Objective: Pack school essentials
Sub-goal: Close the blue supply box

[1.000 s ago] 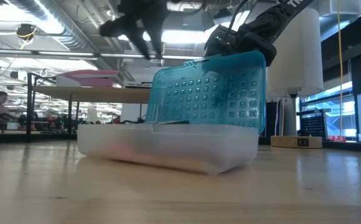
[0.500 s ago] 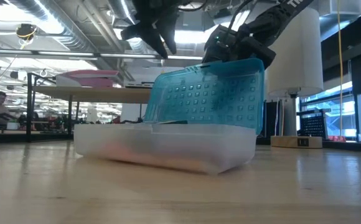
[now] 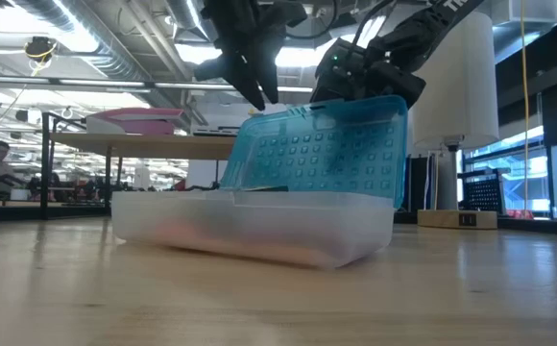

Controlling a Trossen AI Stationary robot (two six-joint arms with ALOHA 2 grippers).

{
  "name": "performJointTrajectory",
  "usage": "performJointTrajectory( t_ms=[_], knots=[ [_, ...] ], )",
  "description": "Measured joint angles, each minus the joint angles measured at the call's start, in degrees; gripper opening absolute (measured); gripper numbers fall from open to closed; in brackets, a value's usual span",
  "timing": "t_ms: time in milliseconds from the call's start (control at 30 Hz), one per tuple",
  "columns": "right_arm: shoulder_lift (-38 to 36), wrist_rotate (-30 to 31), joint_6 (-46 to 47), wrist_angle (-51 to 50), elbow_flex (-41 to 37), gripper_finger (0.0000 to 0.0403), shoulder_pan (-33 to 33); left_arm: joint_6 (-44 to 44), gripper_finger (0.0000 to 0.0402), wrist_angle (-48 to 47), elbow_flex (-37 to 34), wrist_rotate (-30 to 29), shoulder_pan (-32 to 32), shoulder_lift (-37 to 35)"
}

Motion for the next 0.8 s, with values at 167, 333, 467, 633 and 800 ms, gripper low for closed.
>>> performJointTrajectory(
  t_ms=[167, 333, 467, 633, 800],
  knots=[
    [0.00, 0.60, 0.12, -0.01, 0.00, 0.0005, 0.00, 0.24, 0.0109, 0.01, 0.00, 1.79, 0.02, -0.02],
    [0.09, 0.40, -0.09, -2.71, 2.00, 0.0005, 0.02, 0.22, 0.0109, -0.18, 0.00, 1.71, -0.20, -0.02],
    [0.09, 0.23, -1.54, -6.73, 5.74, 0.0005, 0.10, 0.16, 0.0109, -0.46, 0.00, 1.28, -0.15, -0.45],
    [0.07, 0.16, -1.77, -9.10, 9.52, 0.0005, 1.40, -2.01, 0.0109, -3.37, 0.00, -0.14, -0.28, -2.81],
    [0.04, 0.16, -1.57, -9.57, 11.10, 0.0005, 4.10, -3.24, 0.0109, -7.21, 0.00, -3.36, -0.56, -6.34]
  ],
)
